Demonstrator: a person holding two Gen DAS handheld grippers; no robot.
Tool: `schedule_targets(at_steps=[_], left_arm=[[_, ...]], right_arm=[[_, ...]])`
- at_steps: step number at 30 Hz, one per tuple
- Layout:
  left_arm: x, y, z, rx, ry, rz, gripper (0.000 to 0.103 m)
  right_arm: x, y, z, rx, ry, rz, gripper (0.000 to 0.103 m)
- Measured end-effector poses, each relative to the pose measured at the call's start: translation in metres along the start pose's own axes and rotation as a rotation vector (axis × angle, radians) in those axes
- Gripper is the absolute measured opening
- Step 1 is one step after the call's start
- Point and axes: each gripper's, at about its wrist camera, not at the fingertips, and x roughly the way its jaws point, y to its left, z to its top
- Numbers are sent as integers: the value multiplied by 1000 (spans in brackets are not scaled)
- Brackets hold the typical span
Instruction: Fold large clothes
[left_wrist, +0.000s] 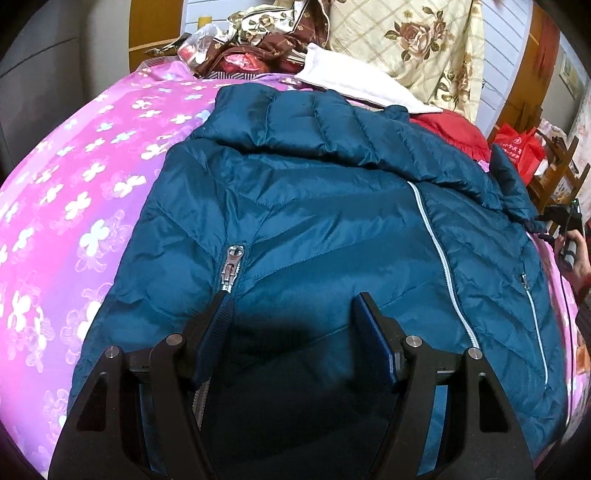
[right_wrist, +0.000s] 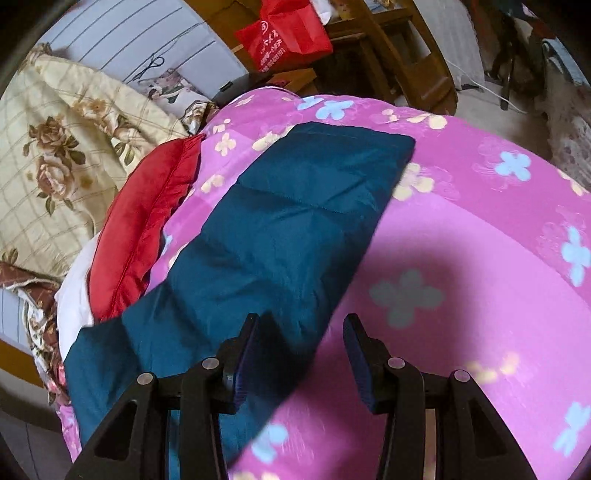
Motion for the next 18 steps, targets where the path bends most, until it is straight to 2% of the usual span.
schedule_targets(at_steps=[2, 4, 6, 11, 15, 18], left_arm=[[1, -2, -1, 9, -7, 7, 68], [4, -4, -3, 24, -10, 19, 69], [6, -5, -4, 35, -11, 26, 70], [8, -6, -4, 42, -11, 31, 71], [6, -7, -5, 47, -9, 38, 71], [4, -7, -5, 45, -3, 39, 71]], right_arm=[[4, 0, 3, 1, -26, -1, 40], [9, 0, 6, -3, -23, -5, 17], [8, 0, 9, 0, -27, 2, 9], [-23, 15, 19, -37, -78, 3, 7], [-72, 55, 21, -146, -143, 6, 6], [-114, 101, 13, -254, -188, 42, 6]])
